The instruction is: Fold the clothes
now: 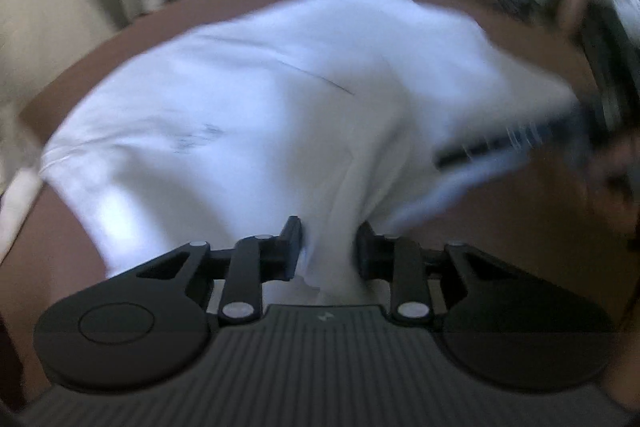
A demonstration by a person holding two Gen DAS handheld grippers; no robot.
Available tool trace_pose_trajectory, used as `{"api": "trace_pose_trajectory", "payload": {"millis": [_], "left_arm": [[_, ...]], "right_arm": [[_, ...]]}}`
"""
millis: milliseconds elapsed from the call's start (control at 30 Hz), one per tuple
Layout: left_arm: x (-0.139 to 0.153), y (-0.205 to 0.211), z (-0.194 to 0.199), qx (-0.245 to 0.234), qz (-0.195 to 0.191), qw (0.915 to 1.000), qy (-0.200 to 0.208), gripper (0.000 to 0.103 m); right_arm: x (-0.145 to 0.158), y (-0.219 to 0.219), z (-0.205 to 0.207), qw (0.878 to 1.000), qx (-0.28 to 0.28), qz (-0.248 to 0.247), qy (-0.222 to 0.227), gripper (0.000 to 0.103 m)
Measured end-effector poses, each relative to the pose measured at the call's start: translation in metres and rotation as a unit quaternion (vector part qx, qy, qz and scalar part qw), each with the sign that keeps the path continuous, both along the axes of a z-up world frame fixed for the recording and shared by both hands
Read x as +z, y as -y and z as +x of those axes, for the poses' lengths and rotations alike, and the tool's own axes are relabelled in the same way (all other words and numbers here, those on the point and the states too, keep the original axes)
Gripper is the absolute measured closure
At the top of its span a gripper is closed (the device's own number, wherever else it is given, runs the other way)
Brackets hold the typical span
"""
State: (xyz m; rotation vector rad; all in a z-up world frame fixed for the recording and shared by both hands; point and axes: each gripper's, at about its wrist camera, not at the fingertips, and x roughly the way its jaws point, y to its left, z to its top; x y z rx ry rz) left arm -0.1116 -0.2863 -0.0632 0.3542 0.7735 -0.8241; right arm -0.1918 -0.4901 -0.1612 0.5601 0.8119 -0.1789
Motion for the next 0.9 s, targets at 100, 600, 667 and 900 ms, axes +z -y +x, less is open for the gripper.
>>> {"api": "trace_pose_trajectory", "payload": {"millis": [100, 600, 667, 900], "left_arm": [[-0.004, -0.027, 0.031, 0.087, -0.016, 0.996, -0.011, 0.082], [-0.012, -0.05, 0.042, 0.119, -0.092, 0.9786, -0.14, 0.06], [-0.016, -0.046, 0.039, 0.101, -0.092, 0.9776, -0.16, 0.054], [-0.033, -0.019, 0.031, 0.067, -0.004, 0.9877, -0.141, 0.066]], "right_arm": [[0.002, -0.012, 0.003, 0.998, 0.022, -0.052, -0.025, 0.041], [0.03, -0.04, -0.014, 0.987, 0.119, -0.002, 0.105, 0.041], [0.02, -0.046, -0.008, 0.984, 0.146, 0.009, 0.104, 0.041], [0.002, -0.098, 0.001, 0.963, 0.251, -0.065, 0.067, 0.074]]}}
